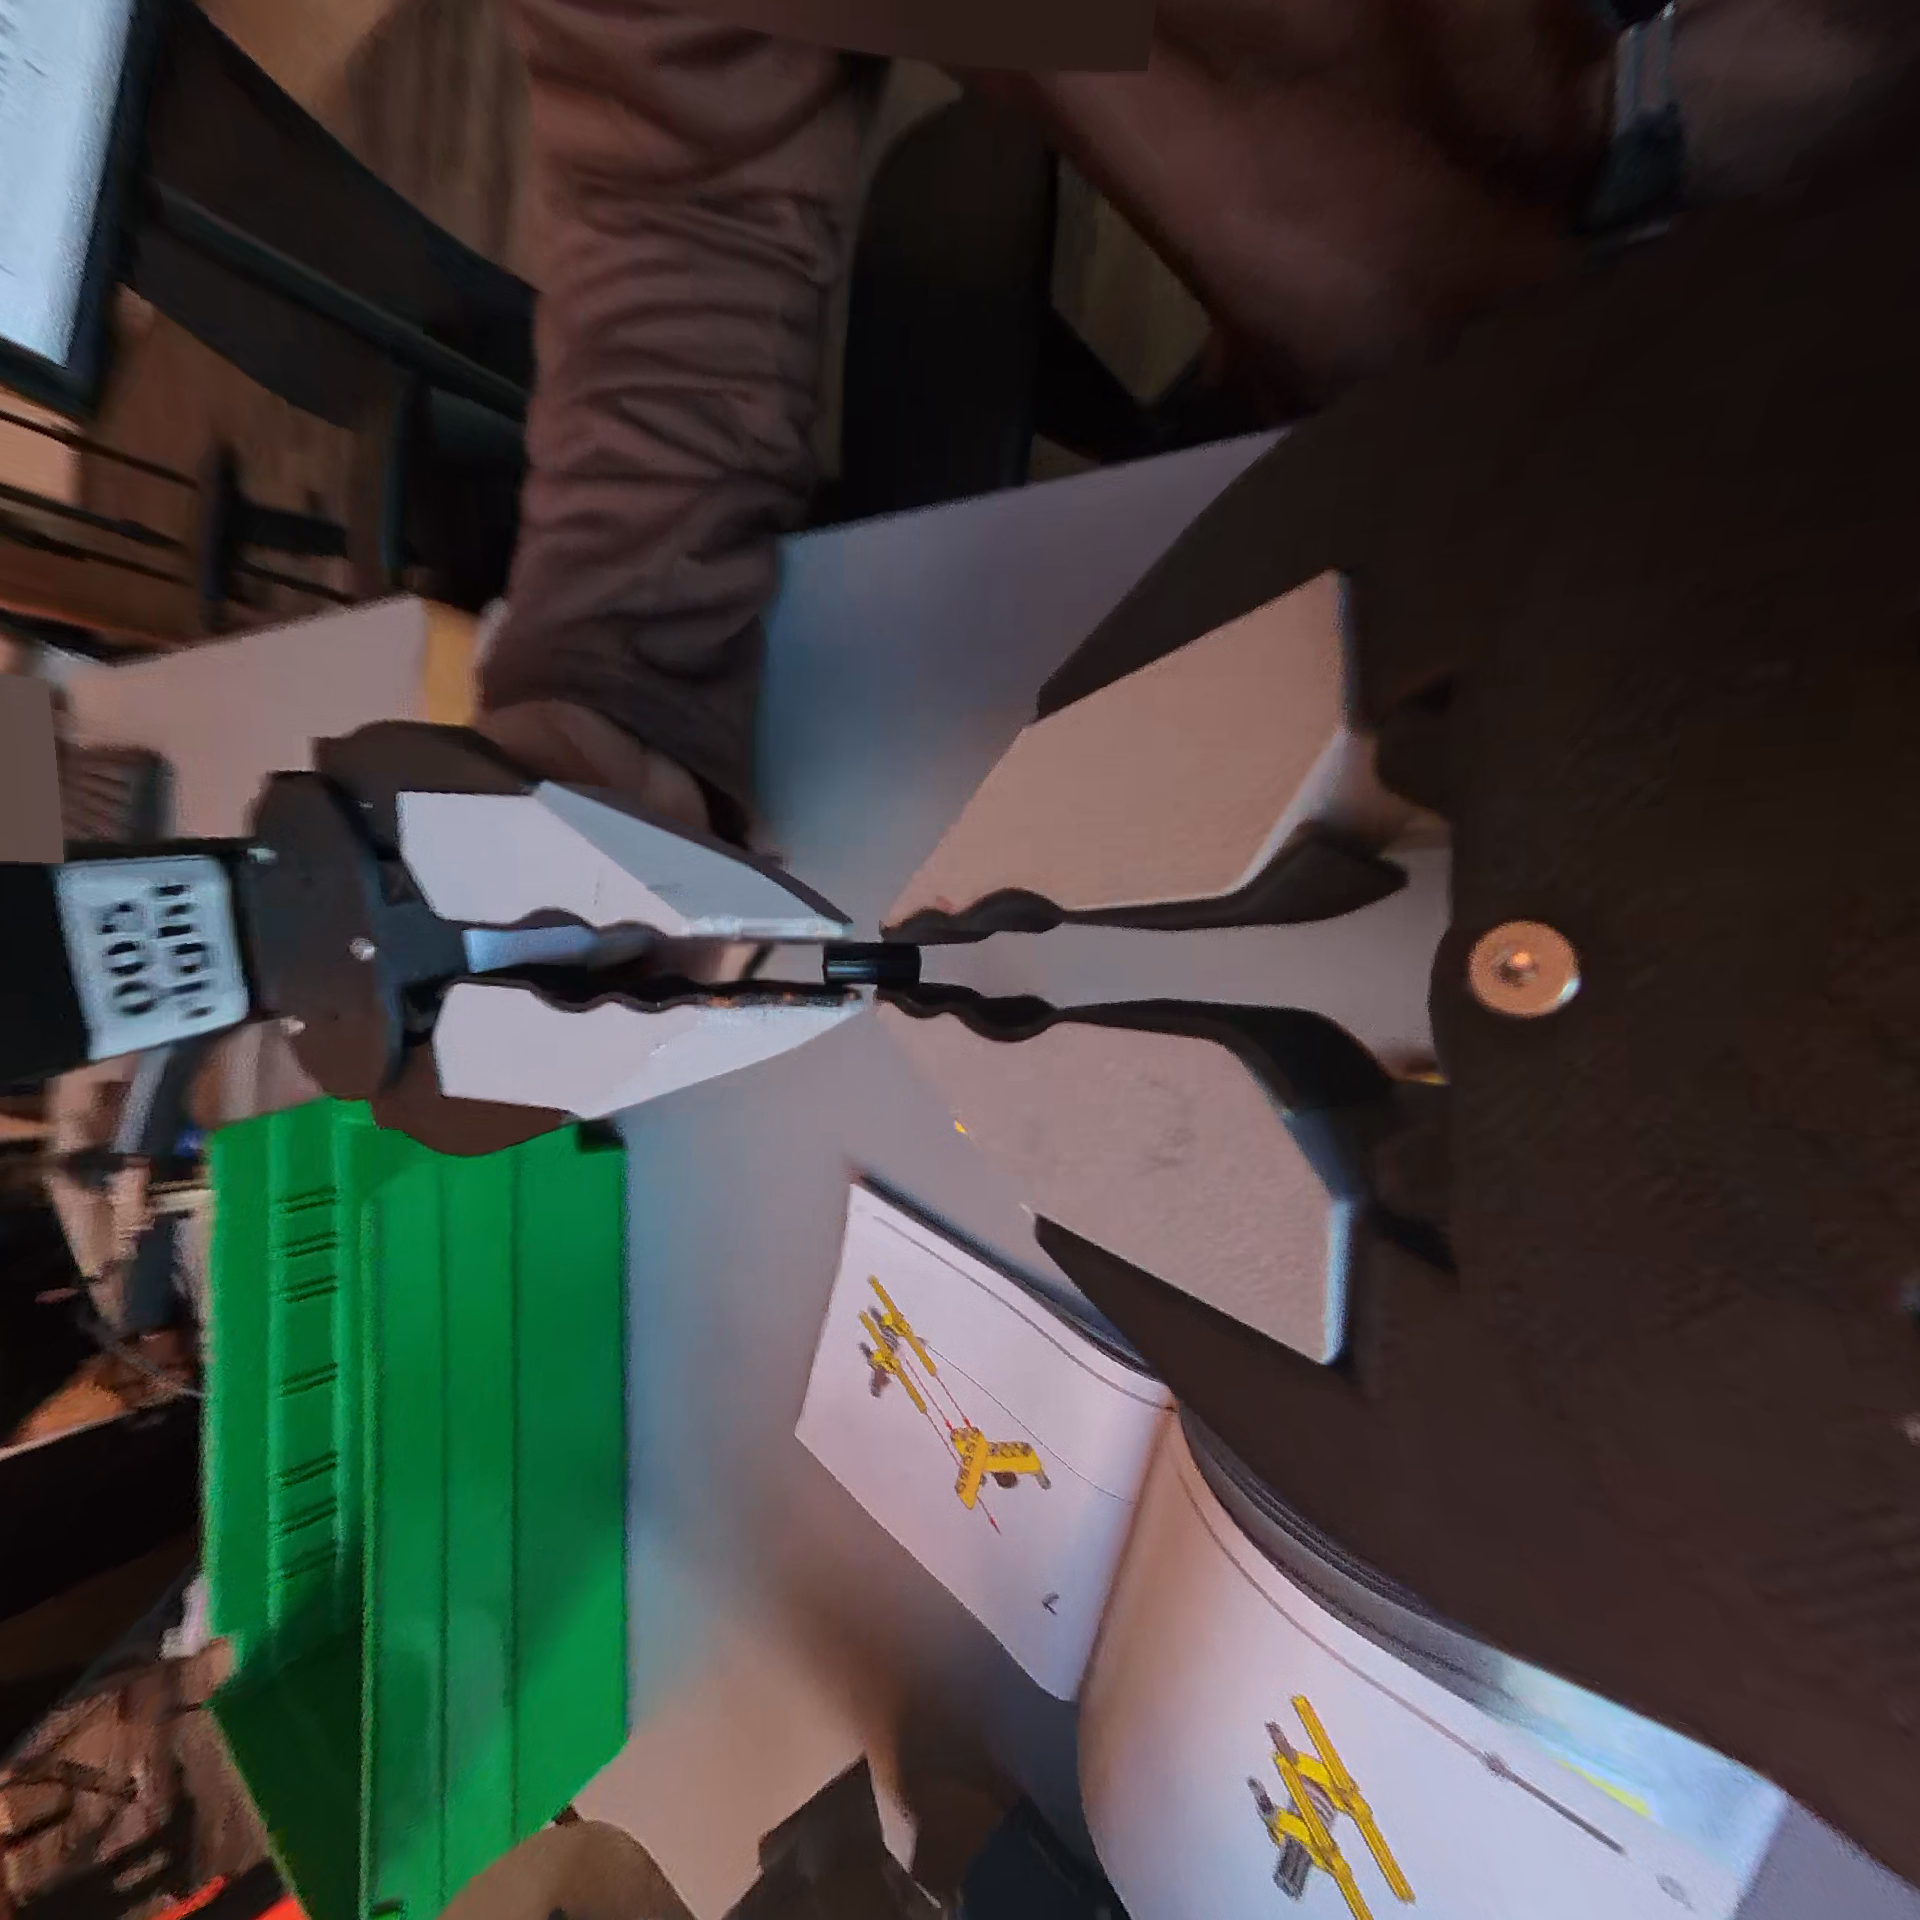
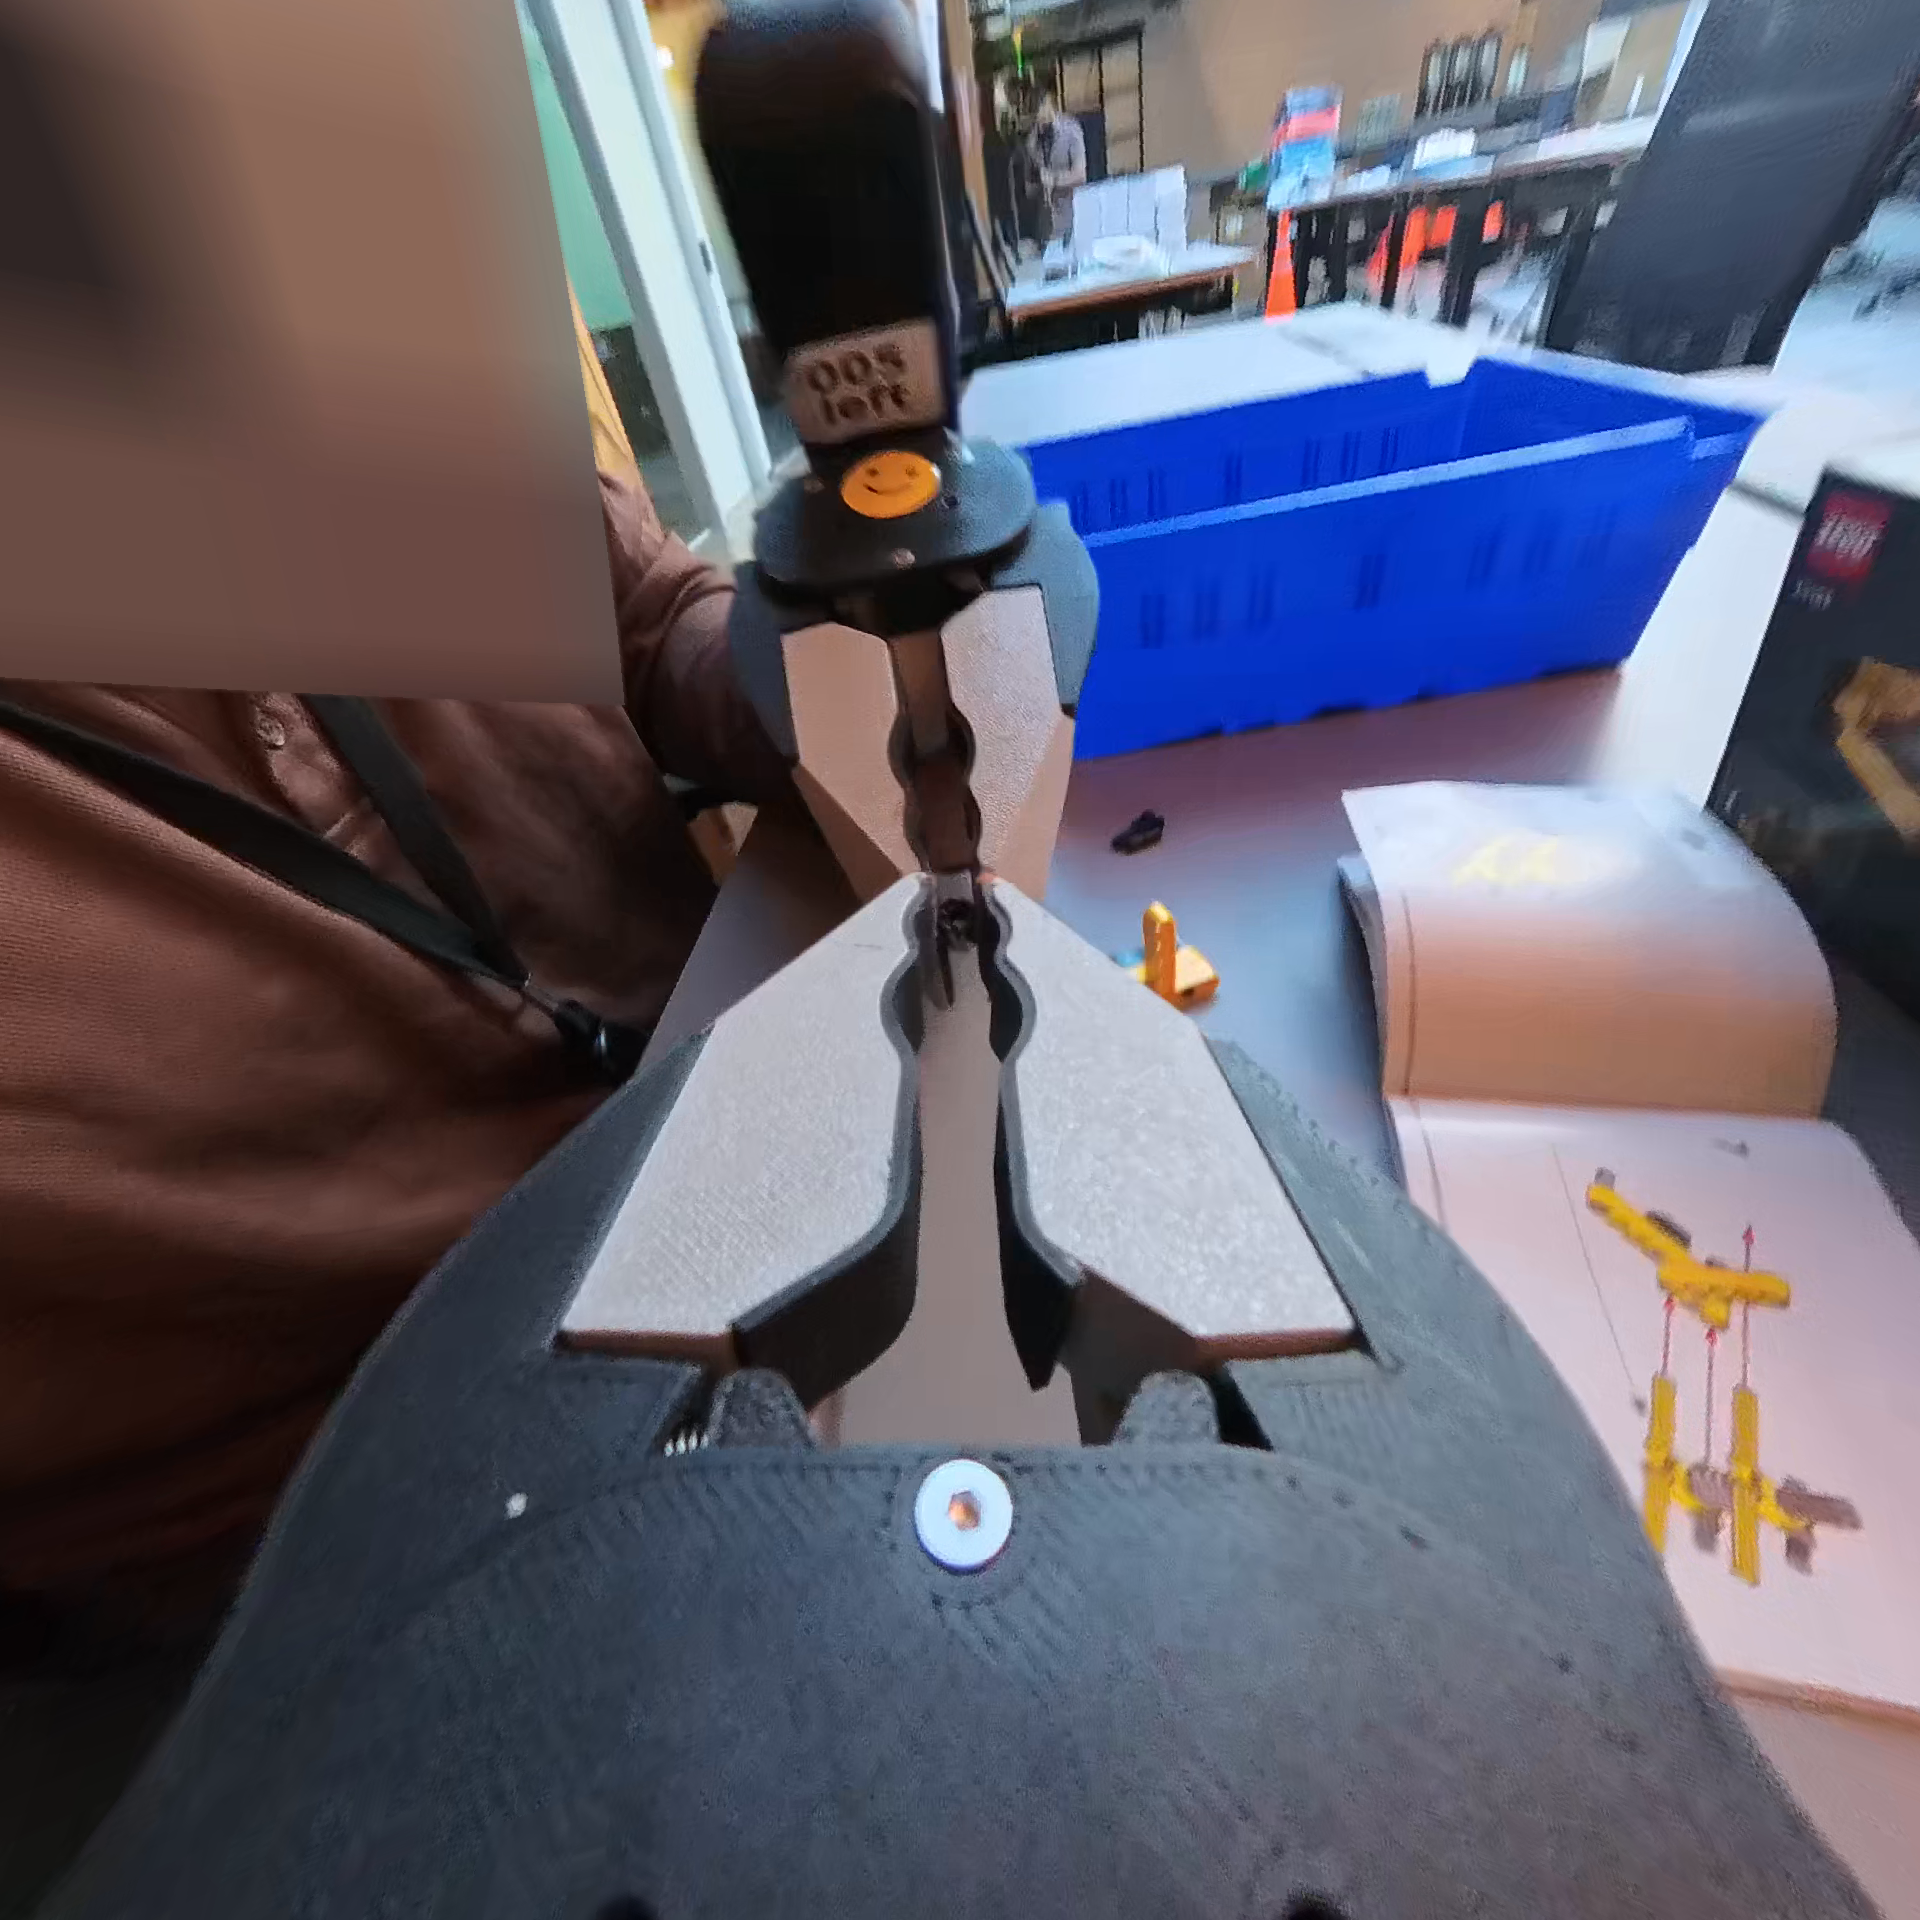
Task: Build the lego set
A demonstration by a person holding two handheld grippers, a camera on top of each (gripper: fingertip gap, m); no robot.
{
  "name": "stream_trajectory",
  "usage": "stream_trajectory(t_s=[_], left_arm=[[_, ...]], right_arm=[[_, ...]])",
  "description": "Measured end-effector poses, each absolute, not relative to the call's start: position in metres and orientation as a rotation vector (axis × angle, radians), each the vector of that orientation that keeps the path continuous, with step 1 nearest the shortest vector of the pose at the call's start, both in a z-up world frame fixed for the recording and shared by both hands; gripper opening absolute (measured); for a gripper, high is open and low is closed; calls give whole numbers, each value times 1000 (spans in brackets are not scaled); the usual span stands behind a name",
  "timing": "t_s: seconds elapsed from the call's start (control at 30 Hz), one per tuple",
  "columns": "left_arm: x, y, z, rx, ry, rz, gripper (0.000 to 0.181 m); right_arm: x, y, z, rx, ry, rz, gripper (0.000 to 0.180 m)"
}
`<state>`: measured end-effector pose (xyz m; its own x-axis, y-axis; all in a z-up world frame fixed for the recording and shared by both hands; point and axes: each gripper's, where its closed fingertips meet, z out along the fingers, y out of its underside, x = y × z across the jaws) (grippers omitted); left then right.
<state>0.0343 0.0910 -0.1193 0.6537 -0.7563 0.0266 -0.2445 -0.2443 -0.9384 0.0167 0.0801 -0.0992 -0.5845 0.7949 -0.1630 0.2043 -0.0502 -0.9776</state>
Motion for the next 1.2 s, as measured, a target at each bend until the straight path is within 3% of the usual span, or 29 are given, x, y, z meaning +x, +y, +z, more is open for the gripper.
stream_trajectory(t_s=[0.03, 0.3, 0.67, 0.8, 0.97, 1.2], left_arm=[[33, 90, -110, -1753, 778, -654, 4], [37, 72, -68, -1376, 830, -739, 4], [38, 78, -71, -1301, 872, -560, 4], [25, 95, -72, -1348, 801, -335, 4], [16, 104, -76, -1379, 781, -83, 4], [13, 104, -71, -1378, 731, -83, 4]], right_arm=[[17, 80, -92, -1017, -1737, 1667, 8], [28, 72, -46, -825, -1563, 1663, 10], [21, 64, -57, -818, -1614, 1504, 3], [12, 73, -59, -872, -1566, 1424, 15], [-2, 84, -61, -943, -1493, 1315, 4], [-2, 86, -58, -933, -1470, 1303, 4]])
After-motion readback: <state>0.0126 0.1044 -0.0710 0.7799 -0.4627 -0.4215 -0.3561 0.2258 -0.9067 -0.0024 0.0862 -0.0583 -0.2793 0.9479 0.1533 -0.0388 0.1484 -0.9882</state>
